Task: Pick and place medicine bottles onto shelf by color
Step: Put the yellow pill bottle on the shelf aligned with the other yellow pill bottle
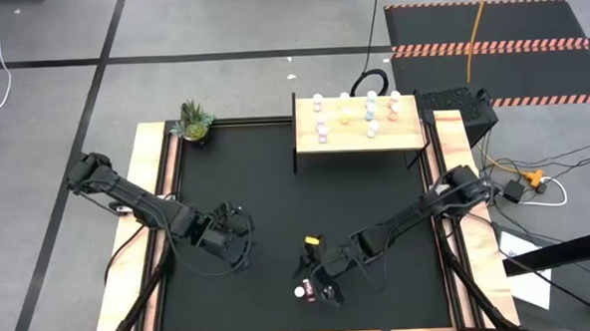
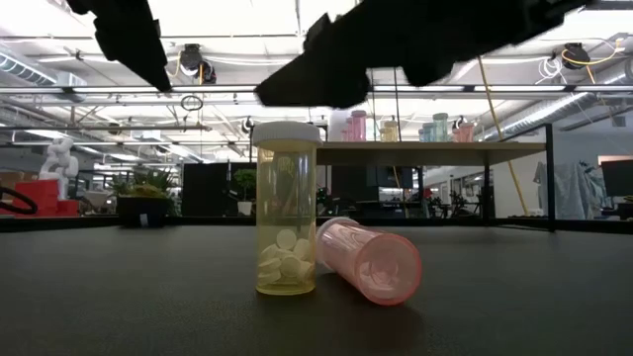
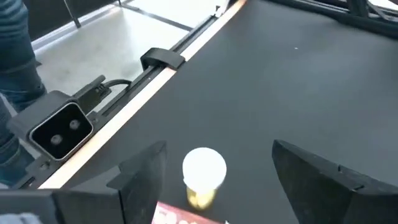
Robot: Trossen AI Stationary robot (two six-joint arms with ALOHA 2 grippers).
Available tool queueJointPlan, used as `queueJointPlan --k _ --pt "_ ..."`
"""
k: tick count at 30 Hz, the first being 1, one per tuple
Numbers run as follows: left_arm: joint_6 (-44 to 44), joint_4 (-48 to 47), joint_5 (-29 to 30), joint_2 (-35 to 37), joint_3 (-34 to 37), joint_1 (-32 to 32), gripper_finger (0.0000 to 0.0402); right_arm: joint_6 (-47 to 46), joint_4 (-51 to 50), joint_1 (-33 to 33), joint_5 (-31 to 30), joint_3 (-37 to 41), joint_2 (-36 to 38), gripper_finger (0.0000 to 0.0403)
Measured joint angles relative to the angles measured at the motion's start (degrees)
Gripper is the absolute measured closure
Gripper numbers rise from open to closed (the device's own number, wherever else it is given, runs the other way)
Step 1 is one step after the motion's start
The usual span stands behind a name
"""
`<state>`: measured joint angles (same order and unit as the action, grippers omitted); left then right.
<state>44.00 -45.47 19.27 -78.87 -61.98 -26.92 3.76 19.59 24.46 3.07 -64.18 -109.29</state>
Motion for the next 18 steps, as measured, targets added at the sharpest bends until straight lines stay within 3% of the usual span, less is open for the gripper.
queueJointPlan --k 5,11,18 --pt "-0.2 -0.3 -0.1 0.0 0.0 -1.1 0.019 -1.4 7.2 -0.1 2.3 0.0 -4.0 0.0125" --pt "0.0 -1.2 -0.4 0.0 0.0 -2.1 0.019 -3.4 6.7 -0.2 4.6 0.0 -6.0 0.0144" --pt "0.1 -1.2 -0.9 0.0 0.0 -2.1 0.019 -4.3 7.0 -0.4 4.6 -0.1 -5.9 0.0196"
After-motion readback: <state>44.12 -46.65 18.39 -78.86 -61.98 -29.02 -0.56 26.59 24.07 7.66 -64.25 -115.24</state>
